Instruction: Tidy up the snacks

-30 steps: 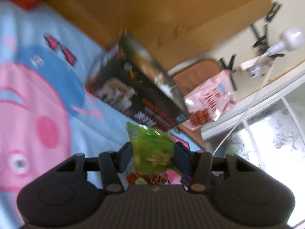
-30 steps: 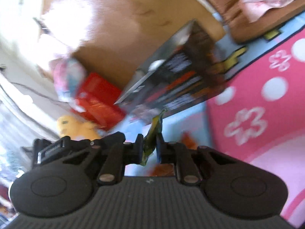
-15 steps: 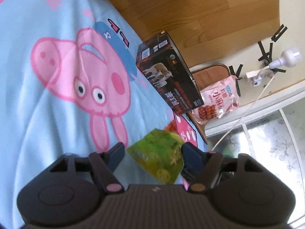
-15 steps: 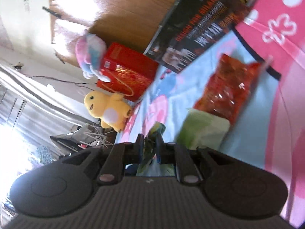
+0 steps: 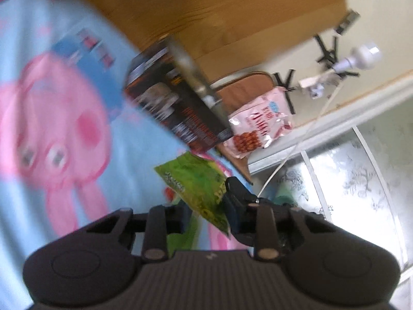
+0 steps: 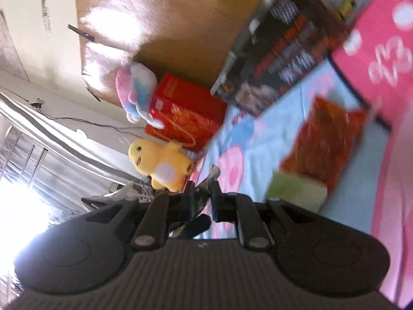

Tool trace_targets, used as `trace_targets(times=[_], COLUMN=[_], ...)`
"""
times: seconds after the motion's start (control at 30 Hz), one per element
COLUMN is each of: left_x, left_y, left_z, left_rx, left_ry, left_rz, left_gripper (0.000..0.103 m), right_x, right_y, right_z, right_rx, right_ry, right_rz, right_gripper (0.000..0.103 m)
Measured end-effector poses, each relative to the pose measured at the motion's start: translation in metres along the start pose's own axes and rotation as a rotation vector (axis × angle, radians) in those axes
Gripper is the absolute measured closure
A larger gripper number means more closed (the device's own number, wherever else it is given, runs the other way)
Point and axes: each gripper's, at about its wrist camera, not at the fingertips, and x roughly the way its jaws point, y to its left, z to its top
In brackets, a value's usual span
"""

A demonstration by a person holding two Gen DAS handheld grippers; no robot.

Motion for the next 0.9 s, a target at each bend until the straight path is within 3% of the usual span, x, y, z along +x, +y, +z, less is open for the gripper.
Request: trace_targets(times=[0.17,0.27,0.37,0.47,0.5,0.67,0.77,0.9], left_x=[0.022,0.041,0.065,0.084,0.086,0.069,0.054,0.055], left_y=[-0.037,-0.047,-0.047,-0.041,-0.039,-0.036,-0.030,-0.021], left_z=[0.050,0.081,0.105,0.115,0.114,0.094,0.068,0.032], left_rx=[0.152,0.190,0.210,0.227,0.225,0.242,0.231,0.214], left_ry=[-0.042,-0.072,-0.104,-0.127,-0.124,-0.111,-0.068,0.020], left_rz=[0.037,0.088,0.178,0.268,0.277,0.198,0.142,0.122], left_gripper=[0.075,0.075,0.075,0.075,0.075,0.075,0.075,0.075], right_x=[0.000,0.010,0.028,0.055,0.060,0.032,0.003,-0.034], right_y=[0.026,0.040,0.047,0.047,0.047,0.040,0.022,-0.012], right_z=[0.037,0.063,0.085,0.098,0.099,0.087,0.078,0.055], right_rx=[-0.132,-0.220,-0.327,-0.456,-0.489,-0.524,-0.452,-0.285], right_ry=[-0.093,-0.153,-0.195,-0.200,-0.195,-0.235,-0.199,-0.130], right_rz=[-0.014,-0.055,-0.142,-0.291,-0.327,-0.305,-0.319,-0.323], right_gripper=[0.088,0.088,0.085,0.068,0.056,0.055,0.055,0.053])
